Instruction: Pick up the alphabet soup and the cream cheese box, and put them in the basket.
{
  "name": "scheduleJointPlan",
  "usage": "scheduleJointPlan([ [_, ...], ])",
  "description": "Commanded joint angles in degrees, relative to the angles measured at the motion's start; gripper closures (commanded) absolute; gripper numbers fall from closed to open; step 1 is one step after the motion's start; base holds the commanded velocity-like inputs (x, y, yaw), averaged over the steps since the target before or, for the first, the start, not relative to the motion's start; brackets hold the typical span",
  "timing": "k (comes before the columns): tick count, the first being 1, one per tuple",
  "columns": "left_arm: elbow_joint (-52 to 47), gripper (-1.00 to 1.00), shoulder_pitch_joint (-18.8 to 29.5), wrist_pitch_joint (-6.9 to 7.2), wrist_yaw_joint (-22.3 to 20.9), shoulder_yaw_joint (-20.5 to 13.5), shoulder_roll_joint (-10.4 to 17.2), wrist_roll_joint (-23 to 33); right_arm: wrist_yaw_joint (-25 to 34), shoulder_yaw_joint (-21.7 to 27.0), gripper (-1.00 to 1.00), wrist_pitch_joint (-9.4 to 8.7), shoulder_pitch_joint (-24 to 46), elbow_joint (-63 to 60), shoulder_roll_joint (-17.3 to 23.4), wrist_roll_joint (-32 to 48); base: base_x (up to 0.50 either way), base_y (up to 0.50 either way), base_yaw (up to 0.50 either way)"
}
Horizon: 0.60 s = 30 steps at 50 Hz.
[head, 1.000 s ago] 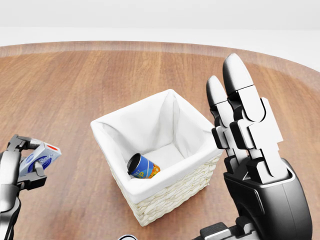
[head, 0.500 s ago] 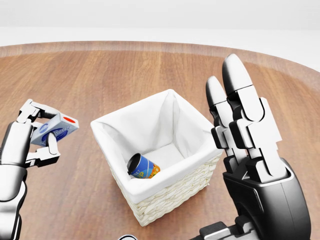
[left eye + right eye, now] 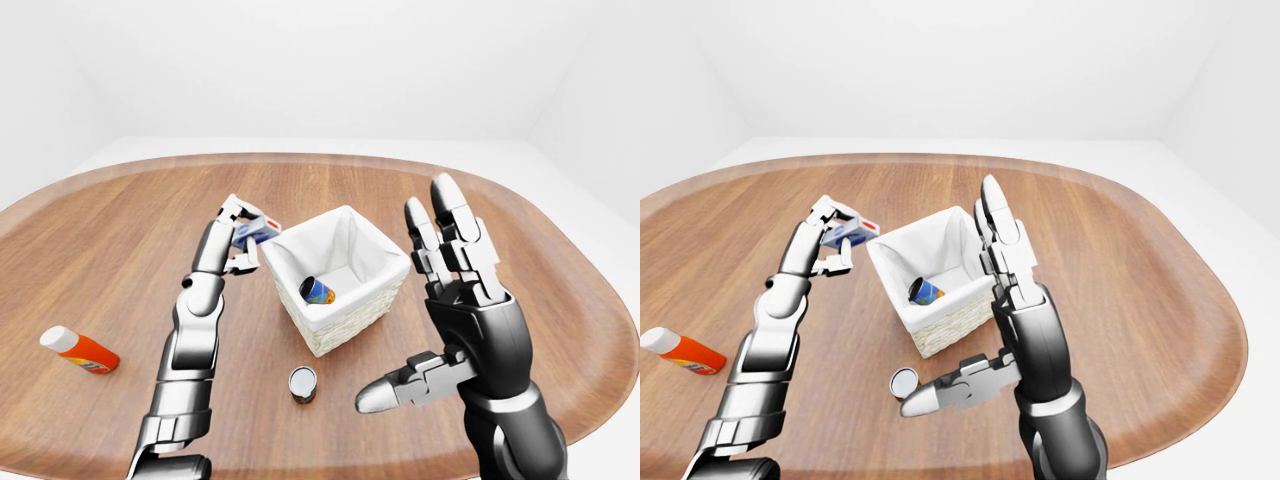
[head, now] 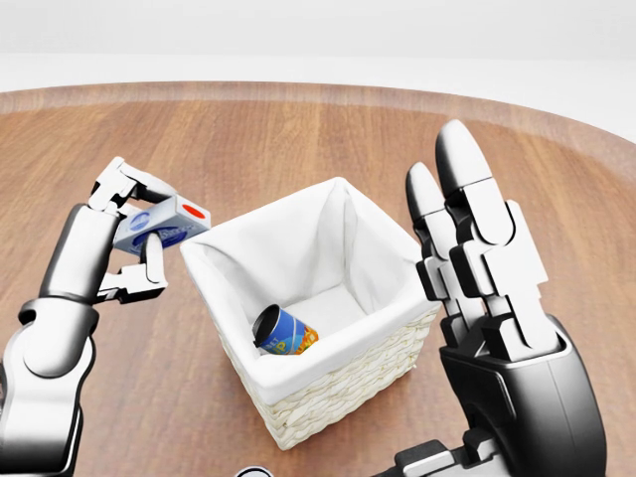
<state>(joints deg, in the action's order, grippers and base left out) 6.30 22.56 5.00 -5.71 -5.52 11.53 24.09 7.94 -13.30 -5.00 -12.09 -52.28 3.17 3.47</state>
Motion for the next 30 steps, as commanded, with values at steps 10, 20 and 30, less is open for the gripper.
scheduleJointPlan([
  [10,-6.87,1.00,0.89,0.00,-2.78,2.11,-2.53,8.40,-0.26,-0.47,-1.00,0.00,-0.30,-0.04,0.17,-0.07,0.00,0.00,0.00],
  [20,-8.71,1.00,1.20,0.00,-3.86,3.16,-3.77,9.57,-0.29,-0.31,-1.00,0.00,-0.65,0.14,0.25,-0.33,0.00,0.00,0.00],
  [30,-11.51,1.00,0.78,0.00,-5.24,4.63,-5.33,11.12,-0.31,-0.43,-1.00,0.00,-0.76,0.12,0.32,-0.45,0.00,0.00,0.00],
])
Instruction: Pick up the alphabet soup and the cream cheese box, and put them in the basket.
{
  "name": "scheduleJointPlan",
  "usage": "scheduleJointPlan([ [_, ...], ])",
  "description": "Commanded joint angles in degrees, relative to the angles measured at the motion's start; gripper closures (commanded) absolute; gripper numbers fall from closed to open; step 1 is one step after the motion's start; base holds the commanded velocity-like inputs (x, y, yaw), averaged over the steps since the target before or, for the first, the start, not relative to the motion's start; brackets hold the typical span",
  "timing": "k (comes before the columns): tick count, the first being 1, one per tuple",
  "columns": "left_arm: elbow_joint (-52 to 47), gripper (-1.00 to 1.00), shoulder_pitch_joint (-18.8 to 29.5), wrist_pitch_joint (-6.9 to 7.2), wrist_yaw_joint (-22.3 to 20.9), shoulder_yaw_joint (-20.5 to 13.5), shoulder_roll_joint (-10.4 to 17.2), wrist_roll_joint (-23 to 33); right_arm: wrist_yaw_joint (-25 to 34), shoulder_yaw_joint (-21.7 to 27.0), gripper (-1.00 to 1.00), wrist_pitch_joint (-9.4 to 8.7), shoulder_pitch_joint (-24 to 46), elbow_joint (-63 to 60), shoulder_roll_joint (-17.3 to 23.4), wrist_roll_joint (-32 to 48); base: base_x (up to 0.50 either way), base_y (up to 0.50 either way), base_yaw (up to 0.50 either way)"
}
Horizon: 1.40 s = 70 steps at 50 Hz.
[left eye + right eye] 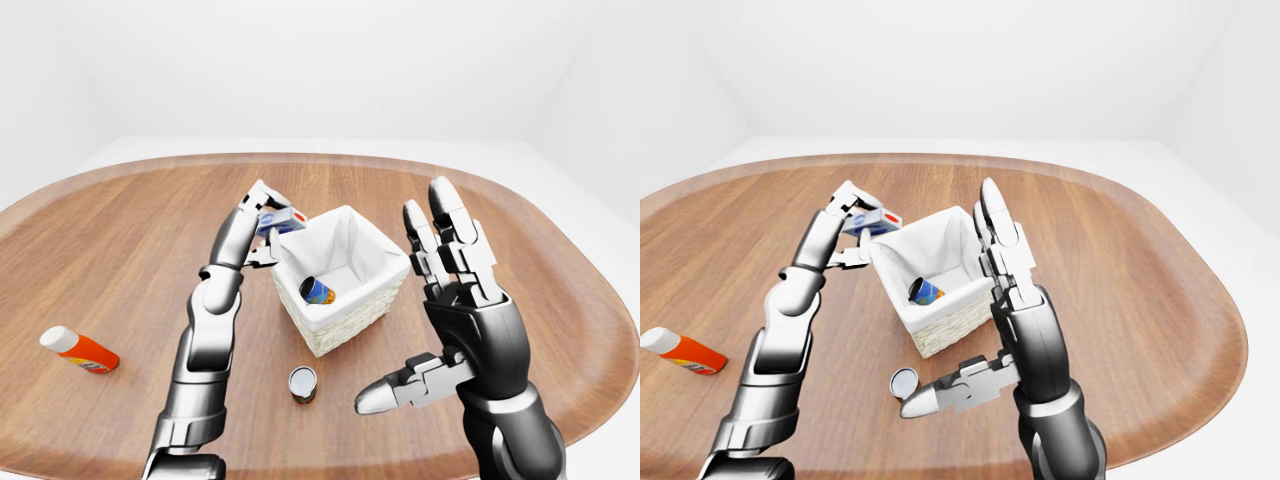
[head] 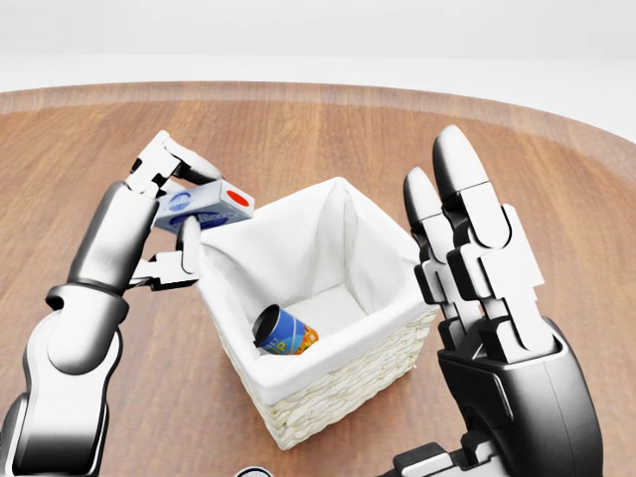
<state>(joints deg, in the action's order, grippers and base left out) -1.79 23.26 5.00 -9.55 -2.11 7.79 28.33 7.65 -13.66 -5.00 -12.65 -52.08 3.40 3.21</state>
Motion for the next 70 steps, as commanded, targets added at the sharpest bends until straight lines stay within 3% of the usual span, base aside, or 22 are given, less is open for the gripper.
scheduleJointPlan([
  [1,-3.27,1.00,0.17,0.00,-1.37,1.29,-1.69,6.96,-0.03,0.00,-1.00,0.00,-0.18,-0.14,0.08,-0.24,0.00,0.00,0.00],
  [27,6.15,1.00,6.25,0.00,-0.07,4.72,-5.55,8.35,0.02,0.91,-1.00,0.00,-0.27,-0.65,-0.11,-1.01,0.00,0.00,0.00],
  [37,22.21,1.00,12.42,0.00,4.82,5.95,-7.73,7.56,0.17,1.42,-1.00,0.00,-0.36,-1.75,-0.13,-1.81,0.00,0.00,0.00],
  [42,32.83,1.00,15.74,0.00,8.39,5.52,-7.39,6.74,0.26,1.66,-1.00,0.00,-0.33,-2.29,-0.18,-2.15,0.00,0.00,0.00],
  [49,39.28,1.00,18.46,0.00,10.50,5.30,-7.29,6.11,0.35,1.80,-1.00,0.00,-0.40,-2.35,-0.20,-2.39,0.00,0.00,0.00],
  [56,47.24,1.00,21.05,-3.34,13.32,4.96,-6.99,5.38,0.54,2.03,-1.00,0.00,-0.87,-3.11,-0.14,-2.78,0.00,0.00,0.00],
  [64,50.24,1.00,21.69,-4.47,14.58,5.03,-6.93,5.21,0.43,1.96,-1.00,0.00,-1.00,-3.26,-0.05,-2.71,0.00,0.00,0.00],
  [65,50.41,0.97,21.71,-4.43,14.72,5.08,-6.95,5.30,0.45,2.02,-1.00,0.00,-1.00,-3.43,-0.07,-2.83,0.00,0.00,0.00],
  [66,50.47,0.70,21.73,-4.37,14.86,5.12,-6.96,5.41,0.48,2.11,-1.00,0.00,-1.04,-3.28,-0.06,-2.86,0.00,0.00,0.00],
  [67,50.67,-0.29,21.79,-4.40,15.21,5.12,-6.94,5.55,0.50,2.17,-1.00,0.00,-1.06,-3.22,-0.07,-2.88,0.00,0.00,0.00],
  [68,50.92,-1.00,21.90,-4.53,15.21,5.09,-6.87,5.54,0.53,2.17,-1.00,0.00,-1.10,-3.04,-0.06,-2.87,0.00,0.00,0.00],
  [70,51.03,-1.00,21.98,-4.52,15.18,5.02,-6.81,5.50,0.53,2.14,-1.00,0.00,-1.12,-2.98,-0.07,-2.84,0.00,0.00,0.00],
])
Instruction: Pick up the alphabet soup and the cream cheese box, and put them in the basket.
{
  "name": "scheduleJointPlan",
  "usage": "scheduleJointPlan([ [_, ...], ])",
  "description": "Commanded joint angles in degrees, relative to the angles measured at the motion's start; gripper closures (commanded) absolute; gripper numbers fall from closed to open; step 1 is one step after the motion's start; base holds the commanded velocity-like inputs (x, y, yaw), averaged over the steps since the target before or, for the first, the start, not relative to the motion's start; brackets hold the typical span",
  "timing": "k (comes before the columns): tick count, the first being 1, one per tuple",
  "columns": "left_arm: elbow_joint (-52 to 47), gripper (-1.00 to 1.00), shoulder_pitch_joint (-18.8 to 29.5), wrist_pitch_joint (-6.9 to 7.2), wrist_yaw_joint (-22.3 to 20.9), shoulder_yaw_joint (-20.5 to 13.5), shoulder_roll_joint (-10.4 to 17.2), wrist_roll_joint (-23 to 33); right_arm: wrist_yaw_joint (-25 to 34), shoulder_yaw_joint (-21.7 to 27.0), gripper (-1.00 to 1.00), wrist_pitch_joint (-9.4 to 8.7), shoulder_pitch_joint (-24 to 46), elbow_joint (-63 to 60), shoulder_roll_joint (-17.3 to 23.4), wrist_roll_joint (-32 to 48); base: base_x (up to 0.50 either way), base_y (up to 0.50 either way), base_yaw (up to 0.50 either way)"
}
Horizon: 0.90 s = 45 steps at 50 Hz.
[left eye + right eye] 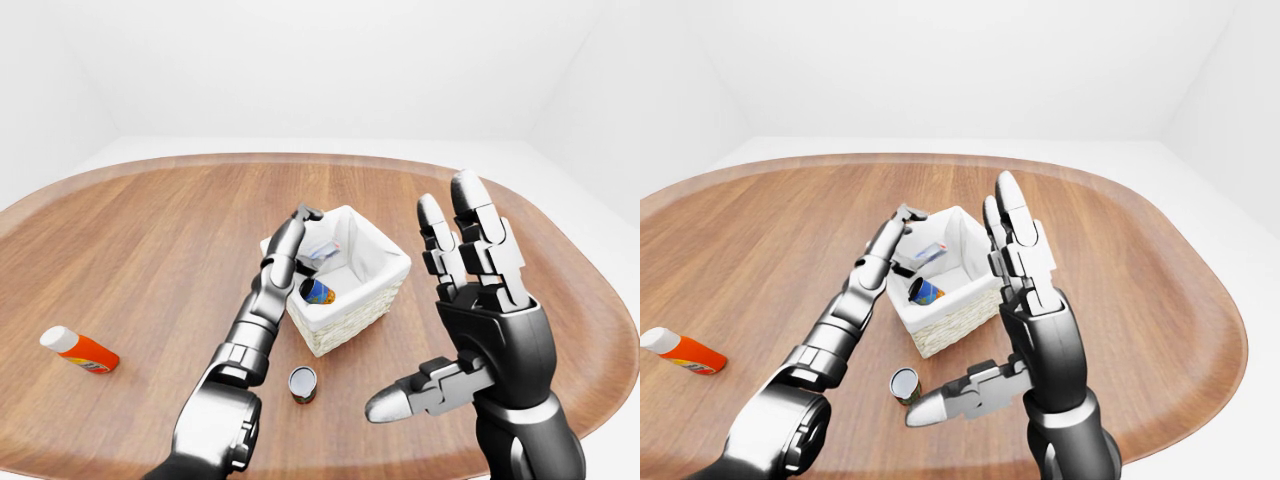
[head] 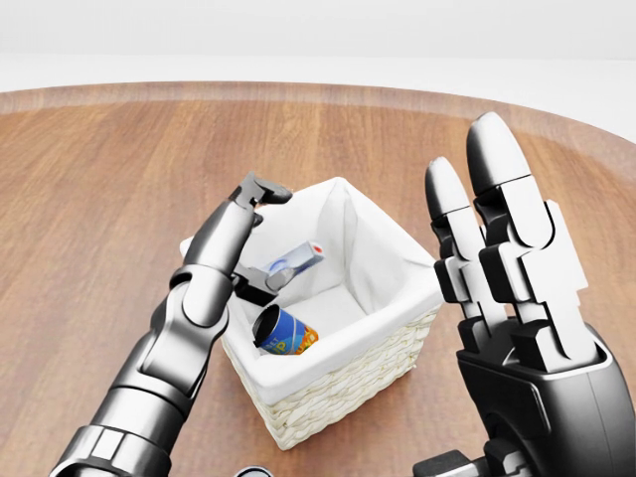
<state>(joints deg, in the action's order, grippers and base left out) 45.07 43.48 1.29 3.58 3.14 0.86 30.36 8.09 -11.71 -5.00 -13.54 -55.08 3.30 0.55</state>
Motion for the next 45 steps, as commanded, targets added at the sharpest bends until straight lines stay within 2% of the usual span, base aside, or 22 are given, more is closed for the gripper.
scheduleJointPlan([
  [1,4.06,-1.00,1.78,-0.74,1.98,-0.26,0.14,3.44,0.06,0.20,-1.00,0.00,-0.22,0.01,0.01,-0.17,0.00,0.00,0.00],
  [4,3.52,-1.00,1.44,-0.54,1.89,-0.23,0.10,3.45,0.00,0.27,-1.00,0.00,-0.17,-0.02,-0.06,-0.20,0.00,0.00,0.00],
  [9,4.29,-1.00,1.02,-1.43,2.32,-0.29,0.16,3.24,-0.21,0.23,-1.00,0.00,-0.08,-0.03,-0.13,-0.10,0.00,0.00,0.00],
  [13,-0.06,-1.00,-0.43,0.51,1.09,-0.34,0.32,3.24,-0.33,-0.11,-1.00,0.00,-0.24,0.35,-0.07,0.20,0.00,0.00,0.00],
  [15,-0.52,-1.00,-0.69,0.63,1.07,-0.39,0.37,3.20,-0.37,-0.20,-1.00,0.00,-0.26,0.21,-0.05,0.15,0.00,0.00,0.00],
  [17,-4.23,-1.00,-1.98,2.17,0.21,-0.40,0.51,3.40,-0.39,-0.40,-1.00,0.00,-0.41,0.44,0.07,0.29,0.00,0.00,0.00],
  [18,-7.48,-1.00,-3.03,3.55,-0.57,-0.41,0.63,3.65,-0.39,-0.48,-1.00,0.00,-0.48,0.58,0.11,0.32,0.00,0.00,0.00],
  [19,-9.16,-1.00,-3.53,3.71,-0.96,-0.47,0.66,3.72,-0.42,-0.55,-1.00,0.00,-0.53,0.64,0.14,0.39,0.00,0.00,0.00],
  [30,-29.85,-1.00,-11.39,3.71,-6.52,-0.56,0.97,5.35,-0.52,-1.18,-1.00,0.00,-0.91,0.86,0.49,0.83,0.00,0.00,0.00],
  [45,-42.42,-1.00,-18.90,3.71,-9.06,-1.26,1.80,5.53,-0.76,-1.55,-1.00,0.00,-0.86,1.32,0.56,1.09,0.00,0.00,0.00],
])
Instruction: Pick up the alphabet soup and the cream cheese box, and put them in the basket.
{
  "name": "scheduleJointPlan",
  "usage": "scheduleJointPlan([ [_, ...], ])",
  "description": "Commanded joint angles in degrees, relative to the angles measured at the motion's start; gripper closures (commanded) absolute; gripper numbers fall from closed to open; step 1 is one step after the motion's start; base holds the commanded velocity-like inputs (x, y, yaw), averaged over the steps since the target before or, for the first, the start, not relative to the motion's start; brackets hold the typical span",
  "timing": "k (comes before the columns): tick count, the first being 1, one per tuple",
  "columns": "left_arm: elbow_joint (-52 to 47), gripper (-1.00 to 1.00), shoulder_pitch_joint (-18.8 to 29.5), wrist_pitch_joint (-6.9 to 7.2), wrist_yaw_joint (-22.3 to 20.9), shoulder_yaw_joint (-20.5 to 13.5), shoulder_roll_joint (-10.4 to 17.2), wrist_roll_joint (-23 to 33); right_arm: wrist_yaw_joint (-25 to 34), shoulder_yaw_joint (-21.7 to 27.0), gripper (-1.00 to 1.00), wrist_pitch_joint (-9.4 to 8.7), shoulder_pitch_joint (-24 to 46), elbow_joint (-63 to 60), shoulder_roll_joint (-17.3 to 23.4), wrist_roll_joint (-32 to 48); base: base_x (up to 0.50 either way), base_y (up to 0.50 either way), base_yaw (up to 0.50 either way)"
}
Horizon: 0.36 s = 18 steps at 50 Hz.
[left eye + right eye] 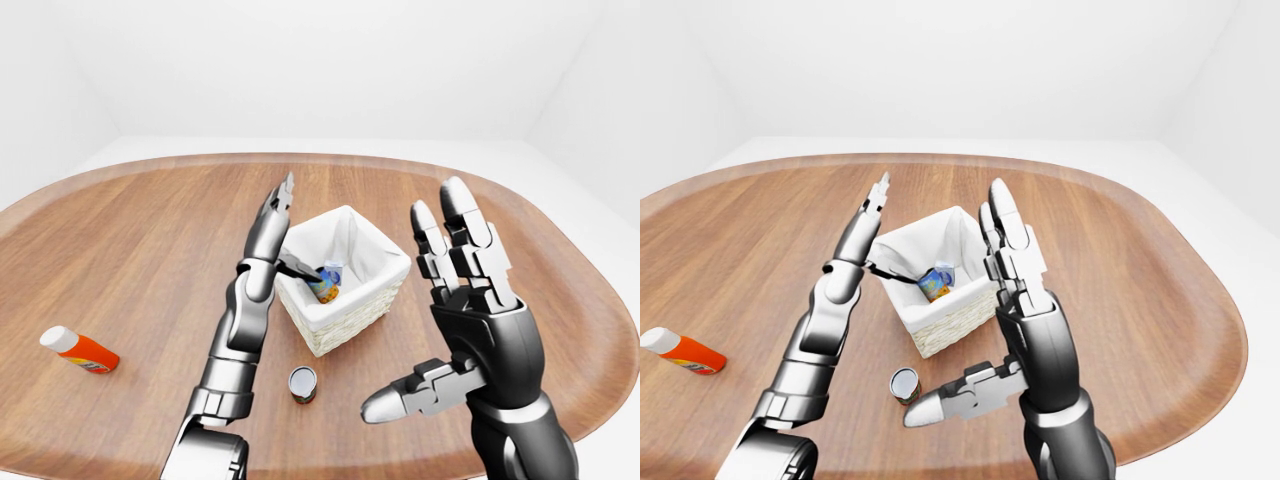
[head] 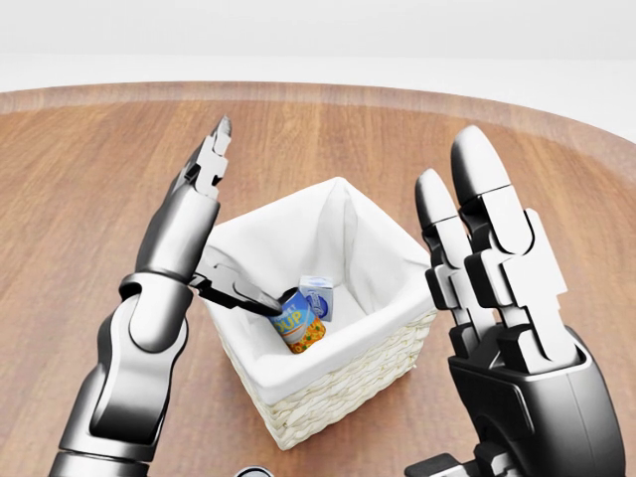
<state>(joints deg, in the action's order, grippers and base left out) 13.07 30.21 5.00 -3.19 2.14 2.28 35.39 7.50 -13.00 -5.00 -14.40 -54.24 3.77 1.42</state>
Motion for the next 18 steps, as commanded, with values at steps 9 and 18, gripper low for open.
scheduleJointPlan([
  [9,-21.56,-1.00,-12.37,0.00,-2.39,-1.11,-0.19,-1.52,-0.18,0.32,-1.00,0.00,0.29,1.00,-0.11,0.17,0.00,0.00,0.00],
  [18,-32.49,-1.00,-17.60,0.00,-2.39,-2.84,-0.98,-11.74,-0.52,1.57,-1.00,0.00,1.44,1.16,-0.69,-0.01,0.00,0.00,0.00],
])
